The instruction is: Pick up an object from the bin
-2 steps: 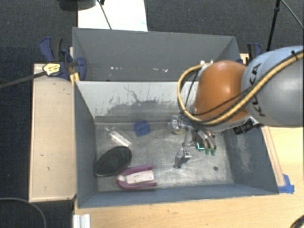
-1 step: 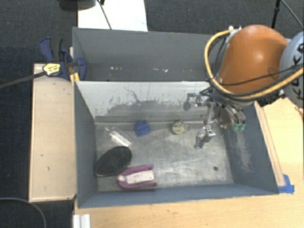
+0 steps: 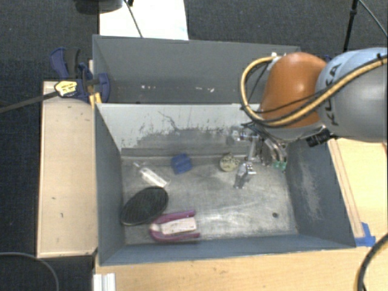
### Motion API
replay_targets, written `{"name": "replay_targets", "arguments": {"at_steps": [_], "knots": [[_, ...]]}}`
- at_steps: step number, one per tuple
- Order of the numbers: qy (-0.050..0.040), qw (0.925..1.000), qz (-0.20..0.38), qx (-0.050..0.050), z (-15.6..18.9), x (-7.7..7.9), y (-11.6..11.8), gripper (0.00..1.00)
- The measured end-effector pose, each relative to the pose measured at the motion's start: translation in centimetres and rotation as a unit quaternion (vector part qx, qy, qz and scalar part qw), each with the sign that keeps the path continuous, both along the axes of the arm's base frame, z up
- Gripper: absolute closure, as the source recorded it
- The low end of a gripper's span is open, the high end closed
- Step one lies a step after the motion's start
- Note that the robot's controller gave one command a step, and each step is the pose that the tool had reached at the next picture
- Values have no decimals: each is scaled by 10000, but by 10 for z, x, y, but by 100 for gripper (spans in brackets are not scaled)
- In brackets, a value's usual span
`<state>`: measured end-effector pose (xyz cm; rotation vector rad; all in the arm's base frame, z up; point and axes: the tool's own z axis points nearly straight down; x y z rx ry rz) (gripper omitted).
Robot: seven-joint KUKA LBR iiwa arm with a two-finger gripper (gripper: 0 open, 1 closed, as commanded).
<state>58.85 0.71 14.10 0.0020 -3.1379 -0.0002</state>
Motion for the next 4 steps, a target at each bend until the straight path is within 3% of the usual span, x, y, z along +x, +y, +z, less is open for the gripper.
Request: {"name": "replay_targets", "arguments": {"at_steps": [1, 2, 3, 4], "knots": [[-20, 10000, -57, 9, -71, 3, 6, 0], [-22, 10000, -65, 7, -68, 3, 6, 100], [-26, 10000, -70, 5, -69, 3, 5, 0], [-71, 9997, -218, 24, 6, 6, 72, 0]]}}
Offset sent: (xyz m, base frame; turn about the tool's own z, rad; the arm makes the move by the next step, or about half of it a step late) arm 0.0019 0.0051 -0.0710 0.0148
